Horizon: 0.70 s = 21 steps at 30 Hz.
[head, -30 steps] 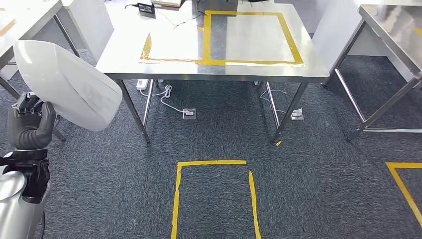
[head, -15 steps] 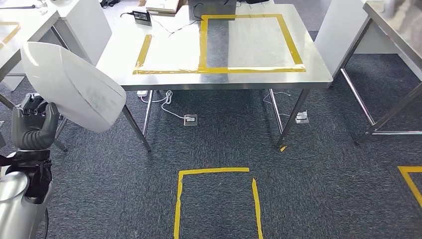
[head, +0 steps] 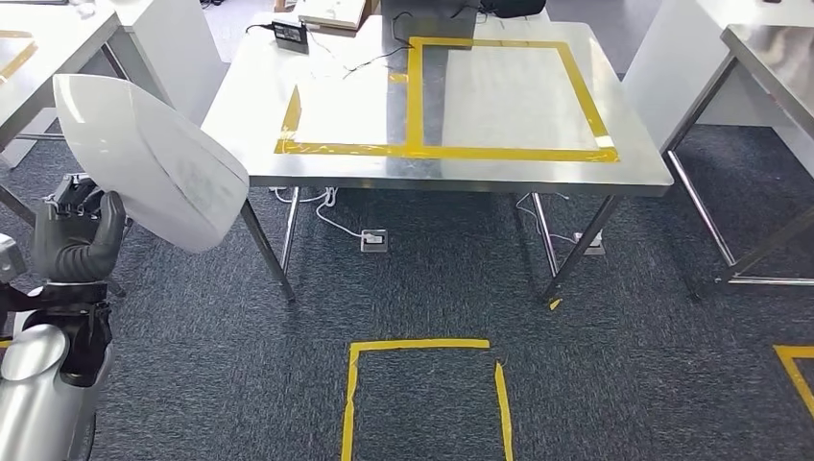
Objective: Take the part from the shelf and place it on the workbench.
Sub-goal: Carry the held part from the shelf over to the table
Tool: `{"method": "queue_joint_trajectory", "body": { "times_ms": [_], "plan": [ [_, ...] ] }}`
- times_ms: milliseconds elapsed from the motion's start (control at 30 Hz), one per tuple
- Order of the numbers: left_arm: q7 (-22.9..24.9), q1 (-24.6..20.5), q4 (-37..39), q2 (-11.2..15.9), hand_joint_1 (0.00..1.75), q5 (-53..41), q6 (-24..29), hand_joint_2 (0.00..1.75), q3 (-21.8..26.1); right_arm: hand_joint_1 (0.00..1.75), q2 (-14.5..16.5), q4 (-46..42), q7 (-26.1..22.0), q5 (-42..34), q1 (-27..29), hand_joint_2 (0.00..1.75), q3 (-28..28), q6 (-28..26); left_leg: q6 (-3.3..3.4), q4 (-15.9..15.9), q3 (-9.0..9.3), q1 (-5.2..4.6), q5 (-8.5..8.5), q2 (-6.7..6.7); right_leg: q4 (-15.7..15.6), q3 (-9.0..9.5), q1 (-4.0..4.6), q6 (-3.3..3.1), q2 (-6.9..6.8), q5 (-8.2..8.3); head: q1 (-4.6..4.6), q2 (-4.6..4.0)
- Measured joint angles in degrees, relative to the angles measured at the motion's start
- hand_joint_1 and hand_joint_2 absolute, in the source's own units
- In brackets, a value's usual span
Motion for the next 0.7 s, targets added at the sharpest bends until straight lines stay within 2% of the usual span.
{"method": "queue_joint_trajectory", "body": {
  "times_ms": [33,67,167,200,233,333,367,433,500,533,567,600,667,700],
  "plan": [
    [0.1,0.0,0.1,-0.2,1.75,-0.1,0.0,1.75,-0.2,0.0,0.0,0.0,0.0,0.0,0.1,0.0,0.0,0.0,0.02,0.0,0.54,-0.08,-0.48,-0.06,0.4,-1.19,0.02,-0.07,0.0,-0.33,0.01,0.0],
    [0.2,-0.1,0.3,-0.4,1.75,-0.2,0.0,1.75,-0.4,0.0,0.0,0.0,0.0,0.0,0.1,0.0,0.0,0.0,-0.01,0.0,1.19,-0.14,-0.98,-0.12,-1.1,-1.46,0.05,-0.24,0.0,0.65,0.02,0.0],
    [0.4,-0.9,0.9,-1.1,1.75,-0.4,-0.1,1.75,-1.0,0.0,0.0,0.0,0.1,-0.1,0.2,0.0,0.0,0.0,-0.45,0.1,2.99,-0.29,-2.55,-0.19,-11.7,1.04,0.44,-1.14,-0.06,8.47,0.02,0.0],
    [0.5,-1.3,1.1,-1.3,1.75,-0.5,-0.1,1.75,-1.3,0.0,0.0,0.0,0.1,-0.1,0.3,0.0,0.0,0.0,-0.74,0.1,3.31,-0.35,-3.01,-0.27,-14.0,1.8,0.65,-1.35,-0.07,10.06,0.01,0.0],
    [0.5,-1.8,1.4,-1.5,1.75,-0.6,-0.2,1.75,-1.6,0.0,0.0,0.0,0.2,-0.1,0.3,0.0,0.0,-0.1,-1.11,0.3,3.58,-0.4,-3.26,-0.37,-15.2,2.1,0.76,-1.59,-0.07,10.71,0.03,0.0],
    [0.6,-2.9,2.0,-1.8,1.75,-0.8,-0.3,1.75,-2.2,0.0,0.0,0.0,0.2,-0.1,0.2,0.0,0.0,-0.2,-2.14,1.0,4.21,-0.45,-3.71,-0.44,-15.7,3.46,0.57,-2.46,0.04,10.36,0.02,0.0],
    [0.6,-3.4,2.2,-1.9,1.75,-0.9,-0.3,1.75,-2.3,0.0,0.0,0.0,0.1,-0.1,0.2,0.0,0.0,-0.2,-2.41,2.3,3.78,-0.43,-4.13,-0.35,-15.8,4.18,0.46,-2.77,0.07,10.13,-0.1,0.0],
    [0.7,-4.4,2.8,-2.1,1.75,-1.1,-0.3,1.75,-2.6,0.0,0.0,0.0,-0.1,-0.1,0.1,0.0,-0.2,-0.2,-2.94,7.8,0.86,-0.26,-5.89,-0.15,-16.0,5.38,0.32,-3.21,0.13,9.45,-0.27,0.0],
    [0.8,-4.9,3.6,-2.2,1.75,-1.4,-0.3,1.75,-2.9,0.0,0.0,0.0,-0.2,-0.1,0.1,0.0,-0.4,-0.2,-3.31,13.7,-3.44,-0.14,-8.15,-0.1,-15.9,6.37,0.31,-3.32,0.17,8.51,-0.3,0.0],
    [0.9,-5.0,4.0,-2.3,1.75,-1.5,-0.3,1.75,-3.0,0.0,0.0,0.0,-0.2,-0.1,0.2,0.0,-0.5,-0.1,-3.38,14.8,-4.88,-0.13,-8.46,-0.09,-15.9,6.98,0.31,-3.3,0.22,7.96,-0.3,0.0],
    [0.9,-5.2,4.4,-2.4,1.75,-1.7,-0.3,1.75,-3.1,0.0,0.0,0.0,-0.3,0.0,0.2,0.0,-0.6,-0.1,-3.35,14.1,-5.45,-0.13,-7.78,-0.08,-15.9,7.69,0.31,-3.26,0.27,7.39,-0.31,0.0],
    [1.0,-5.5,4.8,-2.4,1.75,-1.8,-0.3,1.75,-3.2,0.0,0.0,0.0,-0.3,0.1,0.3,0.0,-0.6,-0.1,-3.18,11.4,-5.14,-0.15,-5.76,-0.07,-15.9,8.52,0.32,-3.19,0.31,6.76,-0.3,0.0],
    [1.0,-6.3,5.5,-2.4,1.75,-1.9,-0.3,1.75,-3.3,0.0,0.0,0.0,-0.3,0.3,0.3,0.0,-0.6,-0.1,-2.63,4.3,-3.63,-0.32,-0.33,-0.04,-15.9,9.95,0.36,-2.86,0.35,5.46,-0.27,0.0],
    [1.1,-6.7,5.9,-2.4,1.75,-2.0,-0.3,1.75,-3.4,0.0,0.0,0.0,-0.3,0.4,0.2,0.0,-0.6,-0.1,-2.26,1.8,-2.93,-0.48,1.34,-0.03,-15.9,10.43,0.41,-2.55,0.39,4.87,-0.26,0.0]
  ]
}}
